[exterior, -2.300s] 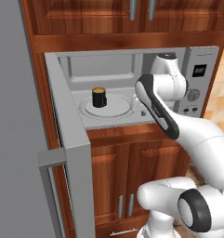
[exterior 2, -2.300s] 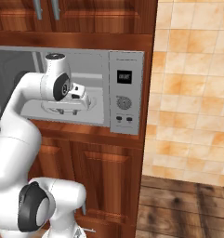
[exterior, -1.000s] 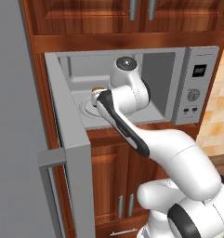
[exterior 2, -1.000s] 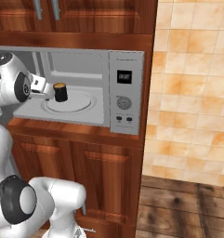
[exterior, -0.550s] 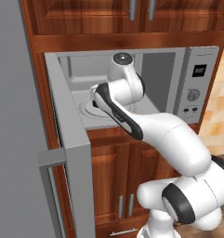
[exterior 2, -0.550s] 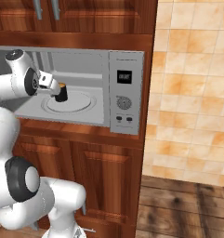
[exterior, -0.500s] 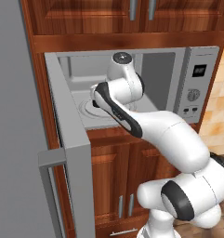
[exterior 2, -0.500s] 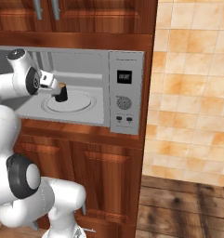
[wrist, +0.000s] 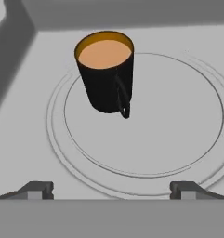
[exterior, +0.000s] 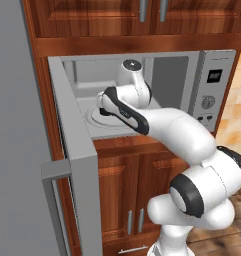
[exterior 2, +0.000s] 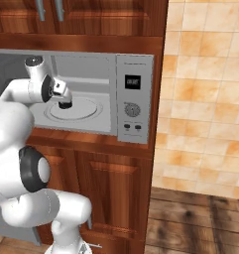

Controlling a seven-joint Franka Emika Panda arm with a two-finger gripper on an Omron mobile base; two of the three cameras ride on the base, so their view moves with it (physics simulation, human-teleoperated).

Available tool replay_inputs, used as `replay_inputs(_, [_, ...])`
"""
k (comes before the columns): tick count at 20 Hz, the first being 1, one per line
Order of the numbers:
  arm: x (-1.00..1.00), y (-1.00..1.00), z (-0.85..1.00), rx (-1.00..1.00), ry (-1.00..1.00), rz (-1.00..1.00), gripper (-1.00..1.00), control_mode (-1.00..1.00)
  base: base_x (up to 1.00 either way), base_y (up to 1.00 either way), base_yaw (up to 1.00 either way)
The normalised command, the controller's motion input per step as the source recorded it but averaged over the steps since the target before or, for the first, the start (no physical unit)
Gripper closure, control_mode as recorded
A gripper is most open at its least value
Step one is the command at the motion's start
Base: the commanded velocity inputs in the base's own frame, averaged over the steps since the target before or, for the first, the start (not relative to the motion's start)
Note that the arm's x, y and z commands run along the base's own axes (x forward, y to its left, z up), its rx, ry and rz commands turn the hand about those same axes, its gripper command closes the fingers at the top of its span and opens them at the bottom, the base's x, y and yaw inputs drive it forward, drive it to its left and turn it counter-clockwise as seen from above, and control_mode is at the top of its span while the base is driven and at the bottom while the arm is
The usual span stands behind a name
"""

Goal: Pick the cup of tea, navigate to the dining table, and place it on the saucer.

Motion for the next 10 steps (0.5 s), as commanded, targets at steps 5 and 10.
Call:
replay_inputs(5, [0.07,0.0,-0.39,0.06,-0.1,0.0,-1.0,-1.0,0.0,0.0,0.0])
replay_inputs(10, [0.24,0.0,0.0,0.0,-0.01,0.0,-1.0,-1.0,0.0,0.0,0.0])
